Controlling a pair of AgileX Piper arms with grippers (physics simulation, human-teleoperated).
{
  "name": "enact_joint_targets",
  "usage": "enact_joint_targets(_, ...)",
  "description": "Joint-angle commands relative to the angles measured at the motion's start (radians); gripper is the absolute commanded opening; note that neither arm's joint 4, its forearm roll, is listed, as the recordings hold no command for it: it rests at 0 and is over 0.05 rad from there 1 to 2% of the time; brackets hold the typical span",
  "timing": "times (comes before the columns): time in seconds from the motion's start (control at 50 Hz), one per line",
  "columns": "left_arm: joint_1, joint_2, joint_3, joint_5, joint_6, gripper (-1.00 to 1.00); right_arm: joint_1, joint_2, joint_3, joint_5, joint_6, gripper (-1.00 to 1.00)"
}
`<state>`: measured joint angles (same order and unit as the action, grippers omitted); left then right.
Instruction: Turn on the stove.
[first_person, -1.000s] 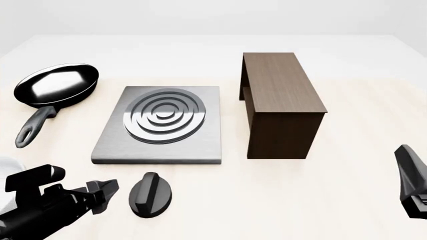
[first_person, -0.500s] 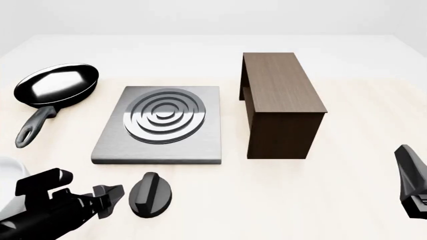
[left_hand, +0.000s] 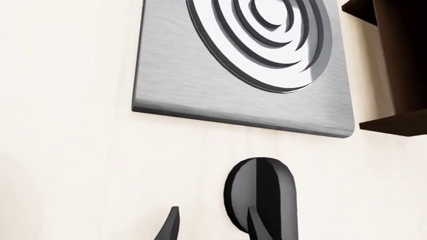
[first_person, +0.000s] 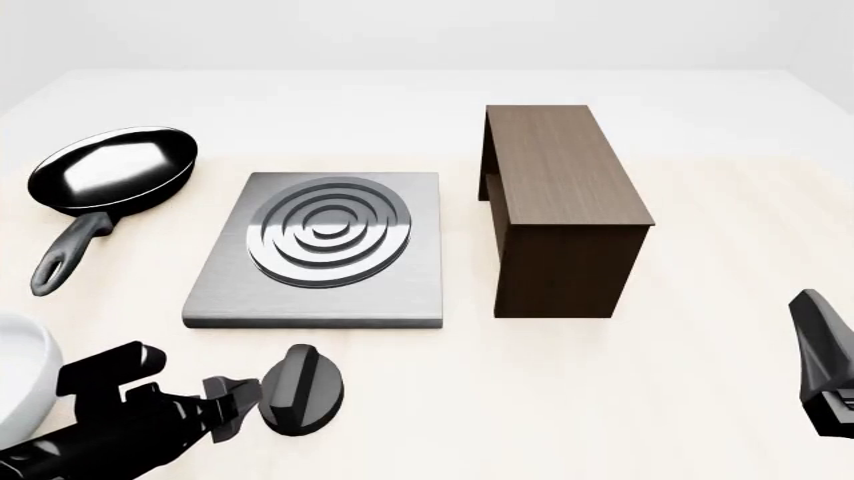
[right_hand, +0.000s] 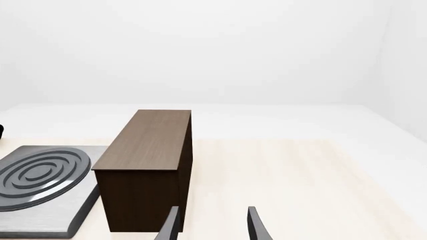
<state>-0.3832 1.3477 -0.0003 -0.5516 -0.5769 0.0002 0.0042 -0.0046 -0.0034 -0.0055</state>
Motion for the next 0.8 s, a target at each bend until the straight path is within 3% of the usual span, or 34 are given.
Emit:
enact_joint_targets(0.02,-0.024,0.046,0.000,-0.040,-0.023,1.00,0.000,0.000,0.000,0.000,0.000,1.00)
enact_joint_targets(0.36,-0.060,0.106,0.000,-0.093,-0.041,1.00,0.000,0.000,0.000,0.000,0.000,1.00)
enact_joint_targets(0.4,-0.085,0.122,0.000,-0.111,-0.072,1.00,0.000,0.000,0.000,0.000,0.000,1.00)
enact_joint_targets(0.66,-0.117,0.109,0.000,-0.111,-0.089,1.00,0.000,0.000,0.000,0.000,0.000,1.00)
enact_joint_targets(0.8,-0.112,0.054,0.000,-0.060,-0.067,1.00,0.000,0.000,0.000,0.000,0.000,1.00)
